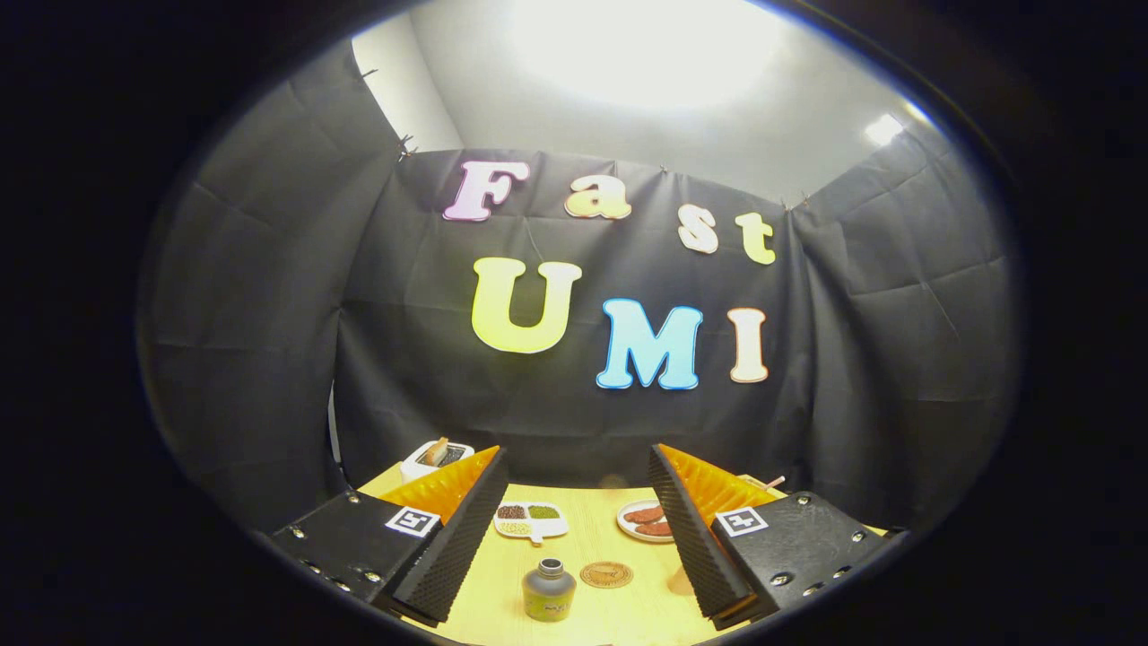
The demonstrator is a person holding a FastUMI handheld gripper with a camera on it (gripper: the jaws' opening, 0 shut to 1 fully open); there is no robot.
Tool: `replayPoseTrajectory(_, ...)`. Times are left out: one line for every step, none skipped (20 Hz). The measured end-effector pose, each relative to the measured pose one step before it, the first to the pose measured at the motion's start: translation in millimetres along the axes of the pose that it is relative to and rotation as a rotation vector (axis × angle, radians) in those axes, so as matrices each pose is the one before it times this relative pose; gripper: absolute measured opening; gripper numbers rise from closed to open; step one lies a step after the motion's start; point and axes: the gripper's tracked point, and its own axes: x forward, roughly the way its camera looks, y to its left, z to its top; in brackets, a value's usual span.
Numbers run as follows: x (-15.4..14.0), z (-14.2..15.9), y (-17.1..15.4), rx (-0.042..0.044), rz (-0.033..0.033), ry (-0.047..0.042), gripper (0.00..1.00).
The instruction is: Take the bottle from table, then pour the juice into the cup, finally place the bottle on the coaster
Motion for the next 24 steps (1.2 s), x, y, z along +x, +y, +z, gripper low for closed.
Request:
replayPoseTrajectory(-1.06, 2.32, -1.33, -0.0057, -0.00453, -0.00565, 0.97)
replayPoseTrajectory(0.03, 4.39, 0.41, -0.0044, -0.00186, -0.0023, 0.96)
replayPoseTrajectory(0.62, 1.48, 0.09, -0.00339, -0.00088, -0.00218, 0.97)
replayPoseTrajectory(-0.27, 1.63, -0.66, -0.00071, -0.00379, 0.00144, 0.96)
replayPoseTrajectory(0.89, -0.85, -1.48, 0.00299, -0.00192, 0.0023, 0.97)
replayPoseTrajectory(0.44, -1.99, 1.03, 0.00443, 0.00239, 0.003, 0.96)
replayPoseTrajectory(0.14, -2.52, 1.07, 0.00922, 0.00324, 0.00147, 0.97)
replayPoseTrajectory(1.11, -1.69, 1.27, 0.00686, 0.00715, -0.00367, 0.96)
replayPoseTrajectory(1.08, -2.01, -0.39, 0.00399, -0.00047, -0.01065, 0.97)
replayPoseTrajectory(0.54, -4.76, -0.05, -0.00007, 0.00609, -0.00362, 0.97)
replayPoseTrajectory(2.21, -9.68, 1.11, 0.00021, 0.00513, -0.00197, 0.96)
replayPoseTrajectory(1.89, -10.36, 1.22, -0.0006, 0.00492, 0.0034, 0.97)
replayPoseTrajectory(2.33, -12.43, -0.14, 0.00112, -0.00169, 0.00463, 0.96)
replayPoseTrajectory(2.22, -12.78, 1.16, -0.00008, 0.00161, 0.00874, 0.97)
replayPoseTrajectory(4.72, -15.92, 4.24, -0.00116, 0.0085, 0.01716, 0.97)
replayPoseTrajectory(4.16, -14.93, 2.47, -0.00267, 0.00063, 0.01567, 0.97)
replayPoseTrajectory(3.51, -11.13, 0.16, -0.00433, 0.00017, 0.01136, 0.97)
replayPoseTrajectory(3.27, -10.82, 1.0, -0.00571, -0.00057, 0.00639, 0.97)
replayPoseTrajectory(2.89, -9.57, 2.25, -0.00121, 0.00689, 0.00297, 0.97)
replayPoseTrajectory(3.1, -7.65, 2.36, 0.00437, 0.00867, -0.00404, 0.97)
replayPoseTrajectory(3.56, -8.28, 2.81, 0.01267, 0.01059, -0.00389, 0.97)
replayPoseTrajectory(2.81, -7.85, 1.69, 0.01535, 0.00872, -0.00082, 0.97)
replayPoseTrajectory(2.03, -8.53, -0.76, 0.00918, 0.00176, -0.00184, 0.97)
replayPoseTrajectory(2.71, -7.87, -3.36, 0.00573, -0.00306, -0.00019, 0.97)
